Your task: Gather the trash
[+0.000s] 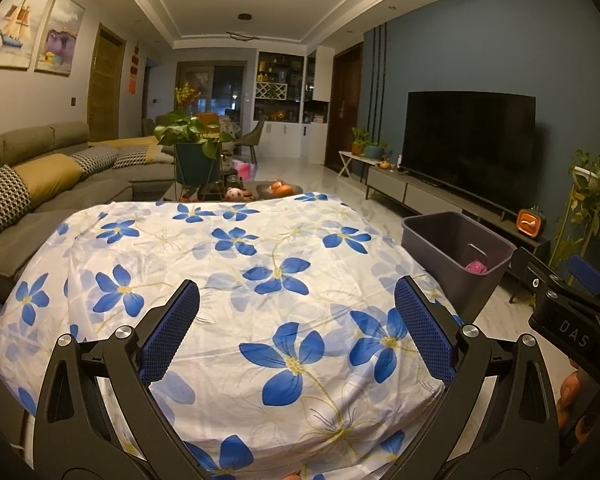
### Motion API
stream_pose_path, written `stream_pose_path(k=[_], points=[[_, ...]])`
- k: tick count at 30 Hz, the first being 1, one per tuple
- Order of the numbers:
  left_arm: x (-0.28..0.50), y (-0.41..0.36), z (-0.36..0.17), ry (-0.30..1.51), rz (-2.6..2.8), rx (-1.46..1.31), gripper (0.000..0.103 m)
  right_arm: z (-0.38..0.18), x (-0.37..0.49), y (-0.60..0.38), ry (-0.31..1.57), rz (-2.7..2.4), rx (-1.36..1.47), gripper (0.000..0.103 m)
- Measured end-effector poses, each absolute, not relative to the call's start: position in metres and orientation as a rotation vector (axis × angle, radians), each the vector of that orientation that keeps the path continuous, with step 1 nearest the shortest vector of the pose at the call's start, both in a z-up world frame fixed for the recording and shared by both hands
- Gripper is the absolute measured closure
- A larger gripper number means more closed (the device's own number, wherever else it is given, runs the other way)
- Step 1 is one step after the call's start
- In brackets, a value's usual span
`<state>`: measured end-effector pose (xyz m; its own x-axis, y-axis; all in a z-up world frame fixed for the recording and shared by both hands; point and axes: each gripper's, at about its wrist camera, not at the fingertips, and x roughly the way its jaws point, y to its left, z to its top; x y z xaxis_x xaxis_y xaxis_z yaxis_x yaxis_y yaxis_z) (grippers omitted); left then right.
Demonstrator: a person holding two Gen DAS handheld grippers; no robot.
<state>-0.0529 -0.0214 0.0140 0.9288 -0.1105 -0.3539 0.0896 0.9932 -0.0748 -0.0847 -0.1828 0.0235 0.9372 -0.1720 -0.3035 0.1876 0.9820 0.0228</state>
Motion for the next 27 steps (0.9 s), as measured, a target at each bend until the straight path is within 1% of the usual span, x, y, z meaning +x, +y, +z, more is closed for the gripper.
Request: stream_pose_path(k=[27], points=[[-0.0538, -0.0184, 0.0118, 0.367, -0.100, -0.063, 0.007, 0.0232, -0.0852, -0.1825, 0.305, -0.185, 0.052, 0.006]])
